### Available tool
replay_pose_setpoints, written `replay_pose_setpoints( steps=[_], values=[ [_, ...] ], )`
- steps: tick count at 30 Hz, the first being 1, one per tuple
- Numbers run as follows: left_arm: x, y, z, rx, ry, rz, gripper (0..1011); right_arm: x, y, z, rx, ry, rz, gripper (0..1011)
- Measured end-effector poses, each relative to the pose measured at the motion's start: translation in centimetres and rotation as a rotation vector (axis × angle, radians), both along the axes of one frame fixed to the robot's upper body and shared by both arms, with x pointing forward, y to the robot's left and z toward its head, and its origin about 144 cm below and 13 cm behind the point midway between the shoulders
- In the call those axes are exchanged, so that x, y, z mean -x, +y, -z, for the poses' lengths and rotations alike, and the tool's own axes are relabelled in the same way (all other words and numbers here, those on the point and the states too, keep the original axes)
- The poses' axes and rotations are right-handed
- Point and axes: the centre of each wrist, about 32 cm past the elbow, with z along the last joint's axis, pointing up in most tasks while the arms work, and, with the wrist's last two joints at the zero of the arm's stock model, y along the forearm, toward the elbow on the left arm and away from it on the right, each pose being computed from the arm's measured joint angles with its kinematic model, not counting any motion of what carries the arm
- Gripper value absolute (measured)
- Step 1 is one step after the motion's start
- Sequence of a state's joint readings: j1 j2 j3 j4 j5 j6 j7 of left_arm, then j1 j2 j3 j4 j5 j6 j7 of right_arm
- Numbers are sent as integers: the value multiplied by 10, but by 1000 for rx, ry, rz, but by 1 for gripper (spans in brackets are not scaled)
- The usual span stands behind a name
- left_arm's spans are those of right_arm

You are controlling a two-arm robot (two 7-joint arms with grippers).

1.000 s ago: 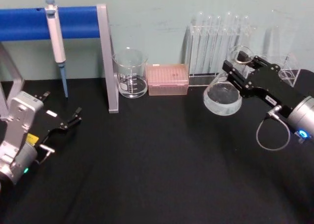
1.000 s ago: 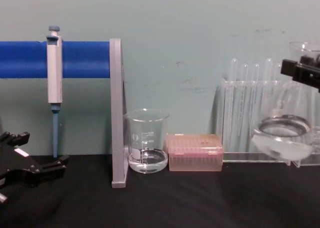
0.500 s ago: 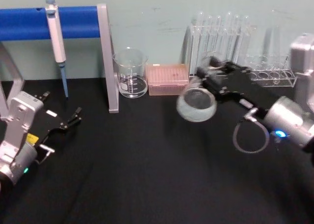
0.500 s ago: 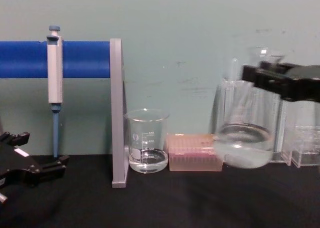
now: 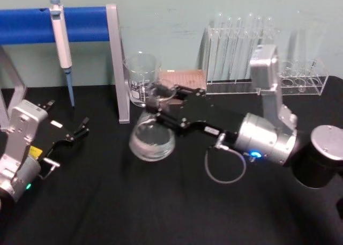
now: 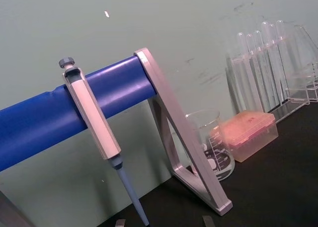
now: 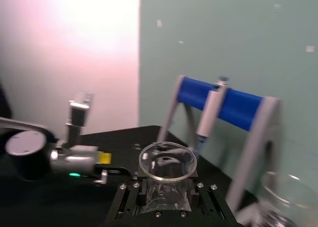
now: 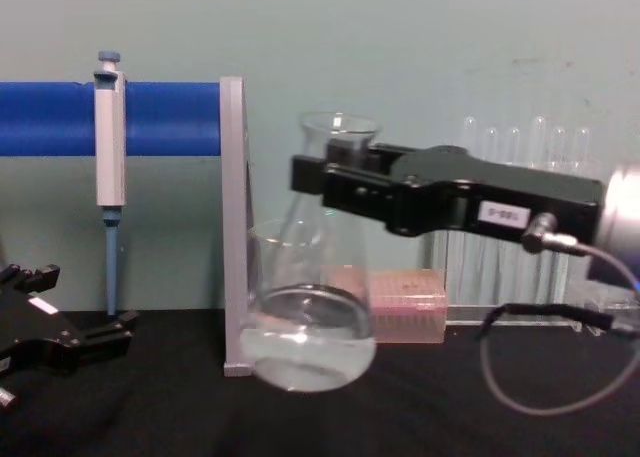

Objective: Grasp the erlenmeyer flask with one hand, shake it three times, then place it back.

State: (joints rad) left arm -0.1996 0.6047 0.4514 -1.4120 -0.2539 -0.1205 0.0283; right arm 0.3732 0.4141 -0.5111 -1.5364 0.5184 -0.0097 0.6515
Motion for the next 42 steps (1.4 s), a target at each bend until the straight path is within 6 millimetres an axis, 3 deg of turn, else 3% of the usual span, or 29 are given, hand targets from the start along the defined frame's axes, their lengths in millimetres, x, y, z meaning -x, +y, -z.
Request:
replay_pose_setpoints(
  steps=[8, 18, 24, 35, 42],
  values=[
    [0, 0, 0, 0, 0, 0, 1001, -1, 19, 0, -6, -1, -105, 456],
    [0, 0, 0, 0, 0, 0, 1001, 1, 16, 0, -12, -9, -87, 456],
    [0, 0, 0, 0, 0, 0, 1001, 5, -1, -3, -20, -24, 5, 456],
    [0, 0, 0, 0, 0, 0, 1001, 25, -60, -7, -21, -54, 293, 456],
    [0, 0, 0, 0, 0, 0, 1001, 37, -83, -7, -20, -55, 411, 456]
  ],
)
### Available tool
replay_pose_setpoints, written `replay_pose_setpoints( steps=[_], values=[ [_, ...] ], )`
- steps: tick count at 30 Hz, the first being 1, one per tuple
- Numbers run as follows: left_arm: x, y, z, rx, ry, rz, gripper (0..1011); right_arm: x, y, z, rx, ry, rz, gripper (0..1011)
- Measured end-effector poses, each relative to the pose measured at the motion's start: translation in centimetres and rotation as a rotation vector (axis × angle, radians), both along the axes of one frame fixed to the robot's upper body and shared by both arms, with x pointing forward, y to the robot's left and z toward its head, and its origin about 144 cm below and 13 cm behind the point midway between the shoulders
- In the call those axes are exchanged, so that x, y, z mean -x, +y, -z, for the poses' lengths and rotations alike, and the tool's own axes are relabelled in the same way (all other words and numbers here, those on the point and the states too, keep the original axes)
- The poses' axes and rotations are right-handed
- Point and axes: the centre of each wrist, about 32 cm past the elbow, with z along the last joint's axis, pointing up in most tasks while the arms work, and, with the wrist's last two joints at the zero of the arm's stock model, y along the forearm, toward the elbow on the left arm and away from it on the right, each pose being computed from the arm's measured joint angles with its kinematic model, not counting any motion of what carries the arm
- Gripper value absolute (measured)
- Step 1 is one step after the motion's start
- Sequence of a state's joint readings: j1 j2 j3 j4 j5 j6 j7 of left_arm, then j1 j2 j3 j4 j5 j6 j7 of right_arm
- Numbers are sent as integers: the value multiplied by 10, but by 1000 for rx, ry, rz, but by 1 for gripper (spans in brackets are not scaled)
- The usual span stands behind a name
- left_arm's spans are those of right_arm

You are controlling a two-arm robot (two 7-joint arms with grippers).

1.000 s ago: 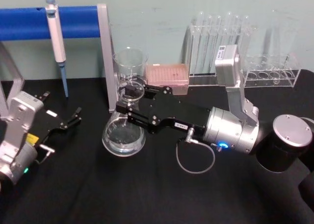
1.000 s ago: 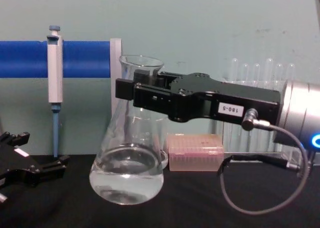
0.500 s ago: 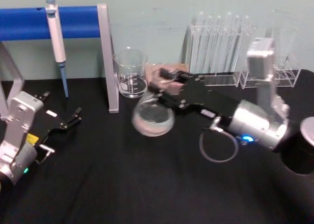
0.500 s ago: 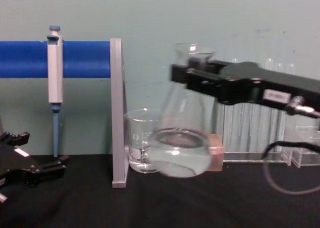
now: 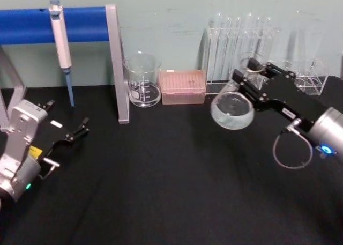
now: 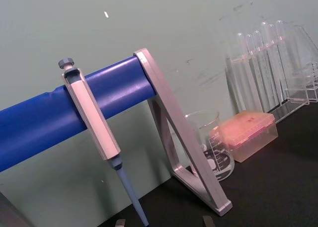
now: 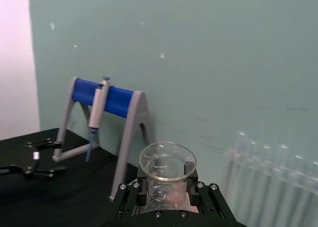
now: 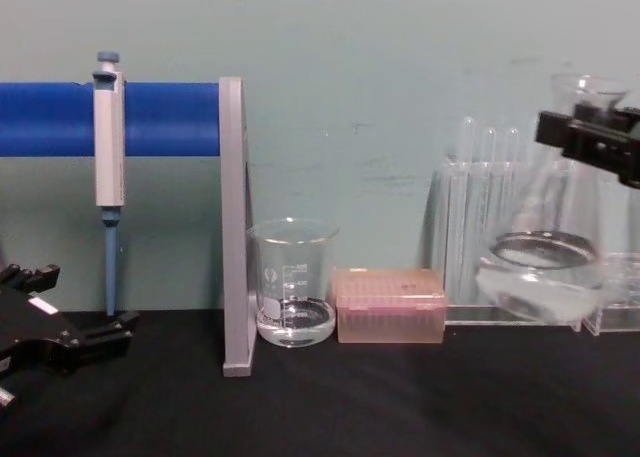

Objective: Grasp the erlenmeyer flask with one hand, shake it three times, then place it back.

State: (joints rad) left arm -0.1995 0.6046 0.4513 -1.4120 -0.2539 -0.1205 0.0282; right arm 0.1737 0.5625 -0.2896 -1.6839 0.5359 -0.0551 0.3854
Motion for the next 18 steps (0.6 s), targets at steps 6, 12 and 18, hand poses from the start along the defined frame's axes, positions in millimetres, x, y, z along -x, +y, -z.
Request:
replay_pose_setpoints(
  steps=[6, 12, 18],
  values=[
    [0, 0, 0, 0, 0, 0, 1001, 3, -4, 0, -1, 2, 25, 456],
    [0, 0, 0, 0, 0, 0, 1001, -3, 3, 1, -1, 10, -15, 456],
    [0, 0, 0, 0, 0, 0, 1001, -11, 16, 4, 5, 31, -93, 456]
  ],
)
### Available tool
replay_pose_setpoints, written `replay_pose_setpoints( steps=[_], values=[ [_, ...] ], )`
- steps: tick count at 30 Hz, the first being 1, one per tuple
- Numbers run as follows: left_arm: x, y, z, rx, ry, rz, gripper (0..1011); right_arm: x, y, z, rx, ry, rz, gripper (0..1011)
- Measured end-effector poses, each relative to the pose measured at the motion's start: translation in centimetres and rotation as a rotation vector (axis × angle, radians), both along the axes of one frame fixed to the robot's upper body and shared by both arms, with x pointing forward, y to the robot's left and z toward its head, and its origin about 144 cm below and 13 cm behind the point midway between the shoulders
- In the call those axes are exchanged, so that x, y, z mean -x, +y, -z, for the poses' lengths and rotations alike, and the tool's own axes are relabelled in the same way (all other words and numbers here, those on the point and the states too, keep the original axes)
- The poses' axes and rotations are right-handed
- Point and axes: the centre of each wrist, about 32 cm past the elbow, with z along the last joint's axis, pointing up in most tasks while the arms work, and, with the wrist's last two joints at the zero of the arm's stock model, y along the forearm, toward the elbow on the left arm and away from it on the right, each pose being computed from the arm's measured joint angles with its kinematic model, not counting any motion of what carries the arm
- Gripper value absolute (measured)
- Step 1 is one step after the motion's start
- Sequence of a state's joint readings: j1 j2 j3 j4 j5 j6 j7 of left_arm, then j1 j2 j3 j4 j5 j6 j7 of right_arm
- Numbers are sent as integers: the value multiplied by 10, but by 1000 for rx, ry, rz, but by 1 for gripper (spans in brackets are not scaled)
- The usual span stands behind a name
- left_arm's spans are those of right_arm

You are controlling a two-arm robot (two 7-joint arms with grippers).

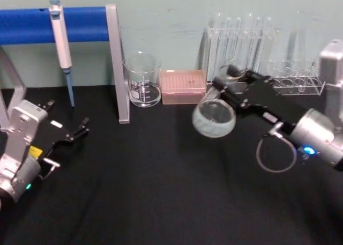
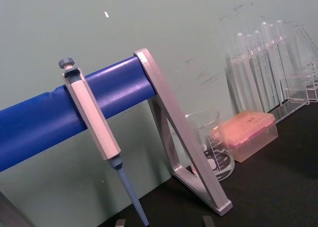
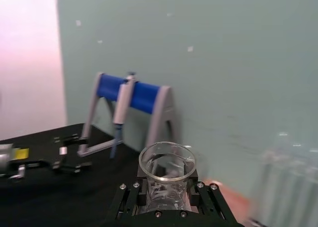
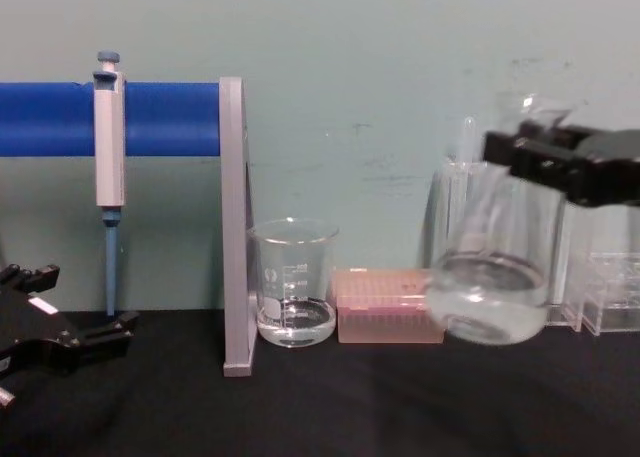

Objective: Grasp the erlenmeyer flask with one hand, shake it three times, then place it back.

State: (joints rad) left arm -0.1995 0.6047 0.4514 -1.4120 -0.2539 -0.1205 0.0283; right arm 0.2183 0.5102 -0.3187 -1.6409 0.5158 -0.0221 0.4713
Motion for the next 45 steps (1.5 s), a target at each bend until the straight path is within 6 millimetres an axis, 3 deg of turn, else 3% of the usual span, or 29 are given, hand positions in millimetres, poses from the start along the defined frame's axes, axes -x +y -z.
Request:
replay_pose_setpoints(
  steps=[17, 45],
  values=[
    [0, 0, 0, 0, 0, 0, 1001, -21, 47, 12, 11, 65, -235, 456],
    [0, 0, 0, 0, 0, 0, 1001, -24, 51, 14, 14, 74, -252, 456]
  ],
)
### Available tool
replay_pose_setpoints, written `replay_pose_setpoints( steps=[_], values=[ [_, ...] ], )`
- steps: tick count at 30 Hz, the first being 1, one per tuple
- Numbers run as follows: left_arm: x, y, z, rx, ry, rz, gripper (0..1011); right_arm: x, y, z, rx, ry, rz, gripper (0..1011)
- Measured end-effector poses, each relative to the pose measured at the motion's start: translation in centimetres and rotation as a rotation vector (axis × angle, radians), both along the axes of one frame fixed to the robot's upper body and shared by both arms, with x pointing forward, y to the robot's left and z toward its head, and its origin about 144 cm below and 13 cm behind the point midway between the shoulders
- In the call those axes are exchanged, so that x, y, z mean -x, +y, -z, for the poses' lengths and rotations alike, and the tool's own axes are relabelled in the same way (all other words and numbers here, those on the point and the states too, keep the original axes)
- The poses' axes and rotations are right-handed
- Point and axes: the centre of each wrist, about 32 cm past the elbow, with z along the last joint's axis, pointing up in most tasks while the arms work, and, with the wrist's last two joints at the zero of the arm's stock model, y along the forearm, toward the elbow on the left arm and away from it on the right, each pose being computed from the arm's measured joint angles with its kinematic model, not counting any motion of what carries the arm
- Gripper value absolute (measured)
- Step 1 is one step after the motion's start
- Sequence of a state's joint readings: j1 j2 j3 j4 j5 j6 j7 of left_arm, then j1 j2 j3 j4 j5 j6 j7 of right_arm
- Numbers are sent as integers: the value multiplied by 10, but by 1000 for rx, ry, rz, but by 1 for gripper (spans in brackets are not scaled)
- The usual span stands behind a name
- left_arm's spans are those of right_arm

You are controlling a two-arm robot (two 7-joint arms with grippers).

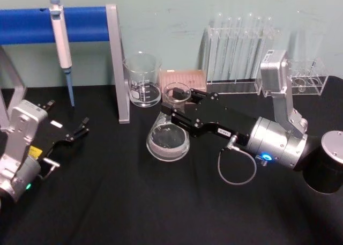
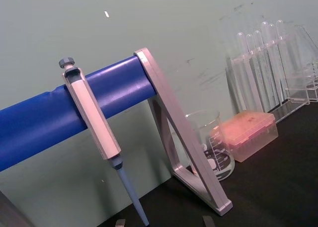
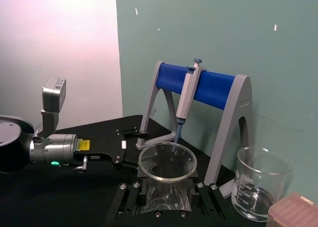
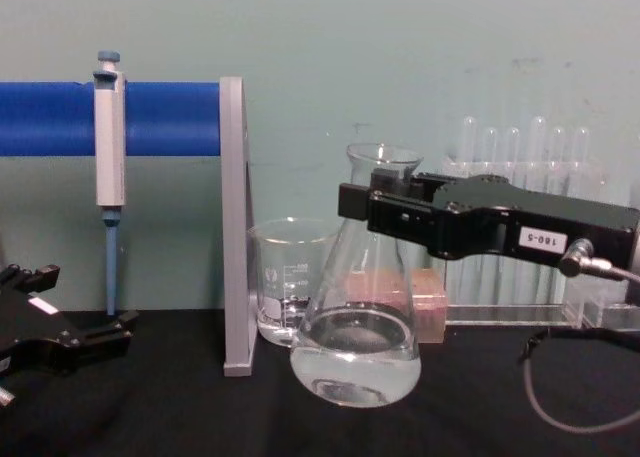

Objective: Grasp the erlenmeyer flask with one hand, shake it three times, then place it back.

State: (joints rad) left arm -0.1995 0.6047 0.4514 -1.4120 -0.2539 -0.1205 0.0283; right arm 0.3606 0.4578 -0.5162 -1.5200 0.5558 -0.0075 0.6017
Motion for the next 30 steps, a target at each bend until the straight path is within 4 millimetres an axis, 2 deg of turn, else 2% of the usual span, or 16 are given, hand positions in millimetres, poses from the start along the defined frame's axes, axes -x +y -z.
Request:
replay_pose_setpoints(
  steps=[11, 30],
  values=[
    [0, 0, 0, 0, 0, 0, 1001, -3, -1, 4, 17, 11, -5, 456],
    [0, 0, 0, 0, 0, 0, 1001, -11, -3, 27, 62, 66, -17, 456]
  ],
)
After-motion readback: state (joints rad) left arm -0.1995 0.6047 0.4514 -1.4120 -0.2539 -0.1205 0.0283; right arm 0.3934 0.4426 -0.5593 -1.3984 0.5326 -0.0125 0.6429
